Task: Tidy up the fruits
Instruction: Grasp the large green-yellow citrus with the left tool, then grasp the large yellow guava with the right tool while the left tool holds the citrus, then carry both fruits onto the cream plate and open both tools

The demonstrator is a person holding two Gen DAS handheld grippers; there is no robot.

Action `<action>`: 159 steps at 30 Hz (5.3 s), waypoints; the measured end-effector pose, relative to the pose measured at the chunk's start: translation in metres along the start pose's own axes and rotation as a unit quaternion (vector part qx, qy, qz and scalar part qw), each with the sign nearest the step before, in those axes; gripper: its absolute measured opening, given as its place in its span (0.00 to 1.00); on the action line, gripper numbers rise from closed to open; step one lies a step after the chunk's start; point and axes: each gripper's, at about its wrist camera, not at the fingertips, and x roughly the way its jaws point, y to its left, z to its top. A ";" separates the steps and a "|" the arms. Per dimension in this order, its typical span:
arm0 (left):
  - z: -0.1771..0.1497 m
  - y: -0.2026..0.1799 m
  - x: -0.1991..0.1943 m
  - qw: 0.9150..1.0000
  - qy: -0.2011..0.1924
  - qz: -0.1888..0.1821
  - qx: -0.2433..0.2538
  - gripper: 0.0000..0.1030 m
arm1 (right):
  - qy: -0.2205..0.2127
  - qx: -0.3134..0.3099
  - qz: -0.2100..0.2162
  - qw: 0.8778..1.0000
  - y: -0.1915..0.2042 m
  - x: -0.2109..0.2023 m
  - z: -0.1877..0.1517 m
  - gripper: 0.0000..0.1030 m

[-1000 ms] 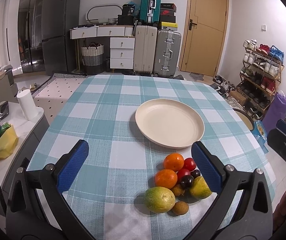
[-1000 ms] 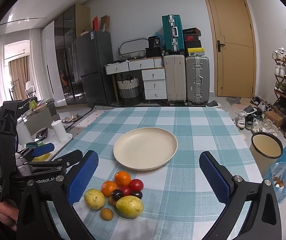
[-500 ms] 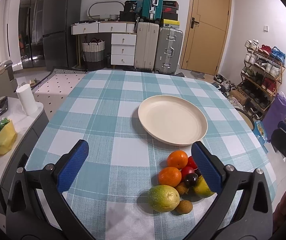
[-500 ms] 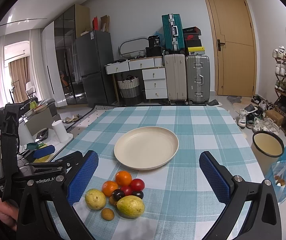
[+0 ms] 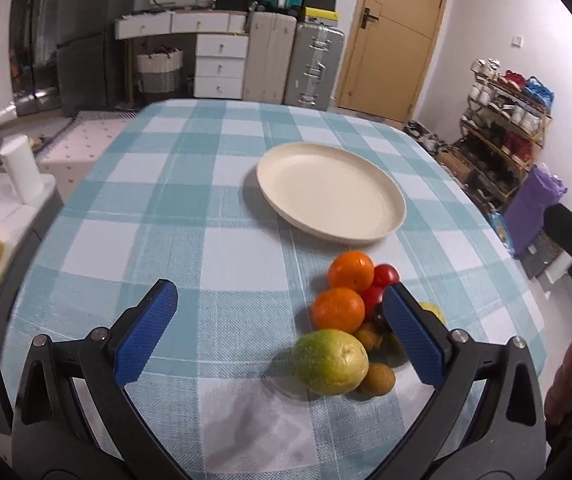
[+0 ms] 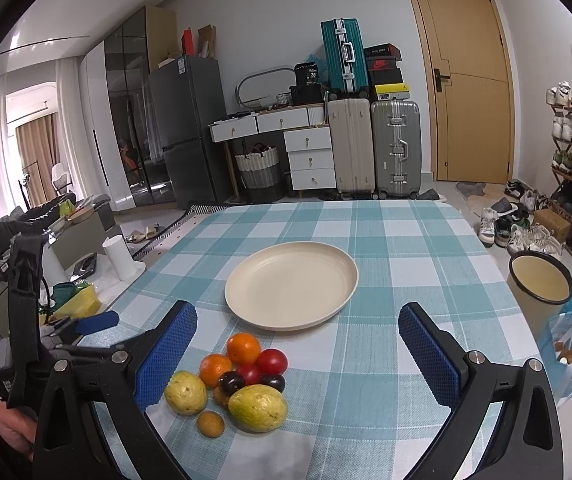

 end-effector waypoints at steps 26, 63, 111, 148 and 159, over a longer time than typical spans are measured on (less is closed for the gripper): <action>-0.029 0.011 0.045 0.987 0.082 -0.134 -0.029 0.66 | 0.031 0.008 0.011 0.999 -0.005 0.016 -0.012 1.00; -0.034 0.037 0.042 0.972 0.094 -0.199 -0.078 0.47 | 0.151 0.062 0.099 0.982 -0.009 0.074 -0.066 0.96; 0.061 0.059 0.085 0.968 0.078 -0.205 -0.125 0.47 | 0.142 0.152 0.212 0.955 -0.056 0.108 -0.055 0.54; 0.192 0.026 0.247 0.964 0.119 -0.210 -0.111 0.47 | 0.203 0.088 0.158 0.962 -0.078 0.268 0.057 0.54; 0.192 0.029 0.273 0.962 0.129 -0.204 -0.127 0.47 | 0.191 0.040 0.113 0.974 -0.068 0.291 0.055 0.55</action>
